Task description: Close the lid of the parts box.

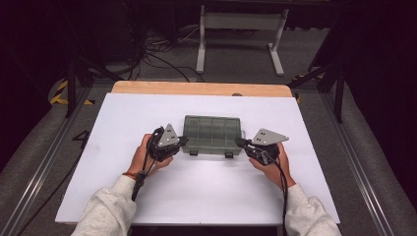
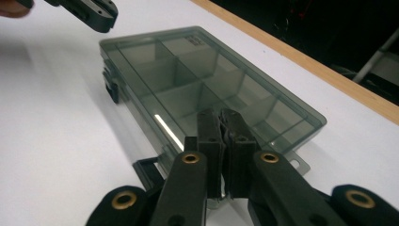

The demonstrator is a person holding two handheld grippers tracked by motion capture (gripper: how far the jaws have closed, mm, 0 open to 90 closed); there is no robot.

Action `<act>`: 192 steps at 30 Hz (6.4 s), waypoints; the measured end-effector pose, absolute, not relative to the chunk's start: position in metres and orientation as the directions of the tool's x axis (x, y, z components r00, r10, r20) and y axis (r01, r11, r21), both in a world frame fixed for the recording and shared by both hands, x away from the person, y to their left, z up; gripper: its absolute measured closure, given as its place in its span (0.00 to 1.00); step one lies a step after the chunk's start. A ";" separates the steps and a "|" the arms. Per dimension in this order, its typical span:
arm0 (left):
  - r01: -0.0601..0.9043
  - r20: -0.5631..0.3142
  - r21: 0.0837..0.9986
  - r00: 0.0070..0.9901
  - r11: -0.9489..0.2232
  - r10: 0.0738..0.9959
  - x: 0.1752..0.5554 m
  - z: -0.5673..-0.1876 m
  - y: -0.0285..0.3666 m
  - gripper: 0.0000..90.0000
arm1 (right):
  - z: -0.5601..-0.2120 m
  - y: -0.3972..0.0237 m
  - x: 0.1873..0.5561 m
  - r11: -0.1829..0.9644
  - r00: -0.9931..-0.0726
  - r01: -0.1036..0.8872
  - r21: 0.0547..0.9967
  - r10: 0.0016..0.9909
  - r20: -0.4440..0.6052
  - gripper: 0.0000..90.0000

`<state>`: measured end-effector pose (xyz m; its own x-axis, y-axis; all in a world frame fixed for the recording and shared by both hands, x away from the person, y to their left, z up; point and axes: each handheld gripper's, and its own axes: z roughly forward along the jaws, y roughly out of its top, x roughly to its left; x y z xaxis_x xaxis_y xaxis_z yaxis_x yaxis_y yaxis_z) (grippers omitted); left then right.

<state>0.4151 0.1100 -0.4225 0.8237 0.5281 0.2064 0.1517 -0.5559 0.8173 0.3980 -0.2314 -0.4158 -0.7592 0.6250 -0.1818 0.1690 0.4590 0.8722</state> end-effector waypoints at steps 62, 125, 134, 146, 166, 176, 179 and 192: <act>0.055 0.231 0.890 0.803 -0.453 0.550 0.378 -0.422 0.151 0.05 | -0.414 -0.236 0.373 0.454 -0.616 0.125 0.882 0.733 -0.290 0.13; 0.092 0.251 0.867 0.768 -0.490 0.589 0.345 -0.435 0.197 0.05 | -0.425 -0.264 0.335 0.513 -0.610 0.126 0.849 0.715 -0.342 0.14; 0.109 0.247 0.857 0.770 -0.503 0.588 0.339 -0.442 0.204 0.05 | -0.428 -0.272 0.330 0.511 -0.600 0.126 0.850 0.722 -0.345 0.14; 0.132 0.231 0.859 0.763 -0.495 0.604 0.333 -0.449 0.218 0.05 | -0.430 -0.285 0.321 0.504 -0.579 0.135 0.853 0.739 -0.344 0.14; 0.178 0.190 0.856 0.765 -0.486 0.615 0.321 -0.458 0.237 0.05 | -0.443 -0.304 0.307 0.506 -0.563 0.176 0.844 0.755 -0.335 0.13; 0.210 0.169 0.853 0.756 -0.478 0.632 0.312 -0.461 0.248 0.05 | -0.452 -0.309 0.298 0.489 -0.579 0.203 0.848 0.759 -0.299 0.10; 0.202 0.173 0.857 0.753 -0.473 0.635 0.310 -0.460 0.249 0.05 | -0.456 -0.307 0.295 0.499 -0.593 0.213 0.840 0.749 -0.294 0.09; 0.198 0.170 0.860 0.757 -0.470 0.631 0.310 -0.458 0.249 0.04 | -0.454 -0.306 0.292 0.484 -0.598 0.192 0.854 0.747 -0.289 0.08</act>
<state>0.3101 0.2486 -0.4584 0.7567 0.6312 0.1705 0.1985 -0.4702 0.8599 0.2916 -0.3056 -0.4543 -0.5980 0.7474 -0.2893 0.1922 0.4842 0.8536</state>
